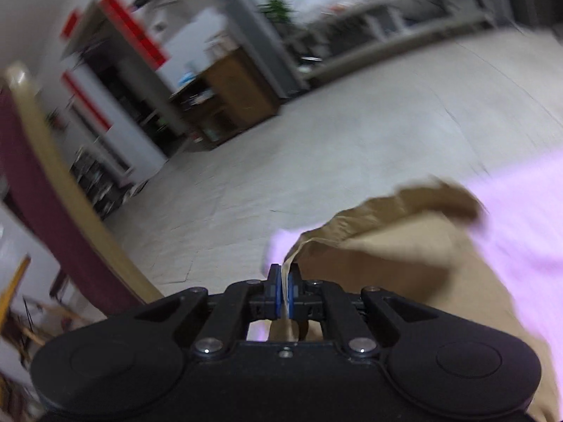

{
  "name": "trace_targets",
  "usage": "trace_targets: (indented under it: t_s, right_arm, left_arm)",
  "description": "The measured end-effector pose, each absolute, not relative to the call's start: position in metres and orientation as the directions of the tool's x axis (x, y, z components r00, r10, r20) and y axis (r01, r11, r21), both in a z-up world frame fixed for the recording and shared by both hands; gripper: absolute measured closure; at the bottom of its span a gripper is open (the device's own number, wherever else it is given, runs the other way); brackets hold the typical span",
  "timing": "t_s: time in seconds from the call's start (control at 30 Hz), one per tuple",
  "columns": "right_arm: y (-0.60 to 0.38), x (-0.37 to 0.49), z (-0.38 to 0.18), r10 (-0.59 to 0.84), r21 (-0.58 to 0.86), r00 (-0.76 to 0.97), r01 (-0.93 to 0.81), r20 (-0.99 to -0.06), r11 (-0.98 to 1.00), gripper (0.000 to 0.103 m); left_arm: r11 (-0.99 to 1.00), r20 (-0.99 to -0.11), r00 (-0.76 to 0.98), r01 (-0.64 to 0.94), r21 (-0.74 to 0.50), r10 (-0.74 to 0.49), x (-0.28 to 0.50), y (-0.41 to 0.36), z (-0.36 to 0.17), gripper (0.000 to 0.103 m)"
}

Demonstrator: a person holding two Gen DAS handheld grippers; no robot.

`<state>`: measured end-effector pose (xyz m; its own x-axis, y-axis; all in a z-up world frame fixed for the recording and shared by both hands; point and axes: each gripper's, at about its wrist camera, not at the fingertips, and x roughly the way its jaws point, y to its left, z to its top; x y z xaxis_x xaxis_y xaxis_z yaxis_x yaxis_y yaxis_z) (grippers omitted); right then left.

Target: Fold clothes

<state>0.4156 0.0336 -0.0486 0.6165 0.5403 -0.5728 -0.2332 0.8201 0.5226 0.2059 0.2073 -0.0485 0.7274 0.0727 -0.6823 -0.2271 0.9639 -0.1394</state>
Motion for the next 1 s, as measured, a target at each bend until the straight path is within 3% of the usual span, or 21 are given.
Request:
trace_targets:
  t_s: [0.03,0.07,0.13,0.4,0.6,0.77,0.9,1.0]
  right_arm:
    - [0.051,0.427,-0.041,0.548,0.503,0.610,-0.267,-0.573,0.822,0.083]
    - [0.062,0.433,-0.036,0.533,0.473,0.613,-0.277,-0.583,0.836,0.062]
    - [0.069,0.436,-0.026,0.484,0.439,0.645,-0.246,-0.591,0.864,0.052]
    - [-0.010,0.375,0.005,0.395,0.373,0.646,-0.180,-0.653,0.910,0.048]
    - [-0.095,0.318,0.009,0.449,0.409,0.623,-0.218,-0.641,0.886,0.047]
    - [-0.132,0.282,-0.013,0.396,0.305,0.632,-0.253,-0.666,0.918,0.054]
    - [-0.156,0.278,-0.053,0.518,0.468,0.556,-0.243,-0.650,0.850,0.052]
    - [-0.171,0.279,-0.084,0.613,0.619,0.526,-0.194,-0.590,0.761,0.049]
  left_arm:
    - [0.960,-0.693,0.717,-0.244,-0.140,0.082,0.208,0.212,-0.052,0.088]
    - [0.954,-0.705,0.704,-0.262,-0.144,0.087,0.211,0.217,-0.055,0.088]
    - [0.940,-0.726,0.684,-0.293,-0.176,0.077,0.212,0.229,-0.058,0.088]
    - [0.914,-0.721,0.693,-0.299,-0.275,0.009,0.201,0.237,-0.058,0.084]
    - [0.854,-0.675,0.720,-0.241,-0.460,-0.160,0.213,0.235,-0.067,0.086]
    - [0.823,-0.709,0.675,-0.274,-0.497,-0.203,0.239,0.221,-0.087,0.081]
    - [0.821,-0.724,0.669,-0.312,-0.477,-0.166,0.249,0.215,-0.093,0.076]
    - [0.829,-0.716,0.682,-0.309,-0.466,-0.149,0.256,0.212,-0.095,0.074]
